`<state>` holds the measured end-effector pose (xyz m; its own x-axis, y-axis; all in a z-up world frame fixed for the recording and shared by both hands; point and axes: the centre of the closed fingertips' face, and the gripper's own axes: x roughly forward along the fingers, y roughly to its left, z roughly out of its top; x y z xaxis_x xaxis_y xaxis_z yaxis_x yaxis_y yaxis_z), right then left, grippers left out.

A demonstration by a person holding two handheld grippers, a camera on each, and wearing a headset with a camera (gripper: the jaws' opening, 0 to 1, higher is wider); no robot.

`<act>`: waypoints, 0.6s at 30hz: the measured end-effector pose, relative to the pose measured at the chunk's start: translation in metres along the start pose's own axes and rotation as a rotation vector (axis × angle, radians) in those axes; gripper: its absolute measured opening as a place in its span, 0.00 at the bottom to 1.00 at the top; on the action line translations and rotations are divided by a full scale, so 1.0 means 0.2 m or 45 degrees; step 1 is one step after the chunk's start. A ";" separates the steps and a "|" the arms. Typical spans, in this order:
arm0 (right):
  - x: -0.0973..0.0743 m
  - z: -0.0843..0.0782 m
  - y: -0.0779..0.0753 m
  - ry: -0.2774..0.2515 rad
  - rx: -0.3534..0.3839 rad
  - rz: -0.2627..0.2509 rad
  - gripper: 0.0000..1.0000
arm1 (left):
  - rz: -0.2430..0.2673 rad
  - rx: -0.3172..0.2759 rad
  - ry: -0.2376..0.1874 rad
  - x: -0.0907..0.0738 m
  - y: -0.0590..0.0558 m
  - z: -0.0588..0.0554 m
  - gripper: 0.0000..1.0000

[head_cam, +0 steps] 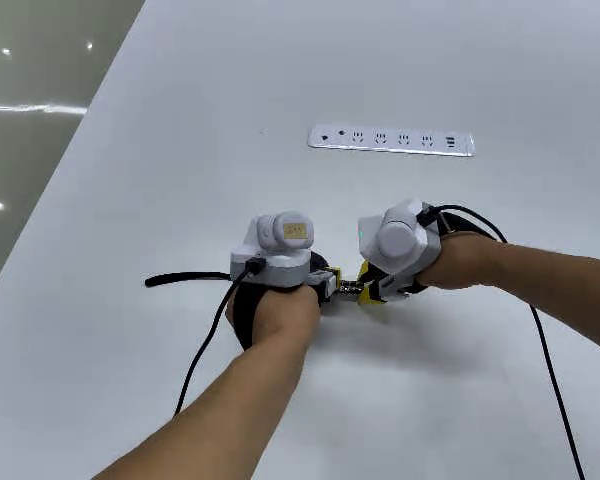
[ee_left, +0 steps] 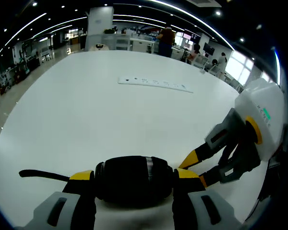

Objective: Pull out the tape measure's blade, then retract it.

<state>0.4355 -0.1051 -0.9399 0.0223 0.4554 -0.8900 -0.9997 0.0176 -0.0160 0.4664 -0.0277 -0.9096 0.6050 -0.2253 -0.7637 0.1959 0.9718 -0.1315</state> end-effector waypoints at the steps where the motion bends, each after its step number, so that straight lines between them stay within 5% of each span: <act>1: 0.00 0.00 0.00 -0.002 -0.001 0.000 0.14 | 0.001 0.001 -0.001 0.00 0.00 0.00 0.62; 18: 0.02 0.03 0.00 -0.015 0.010 0.001 0.14 | -0.001 0.012 -0.012 0.00 0.00 0.00 0.61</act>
<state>0.4364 -0.0979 -0.9396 0.0219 0.4660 -0.8845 -0.9996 0.0244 -0.0119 0.4663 -0.0271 -0.9089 0.6119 -0.2270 -0.7577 0.2038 0.9708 -0.1263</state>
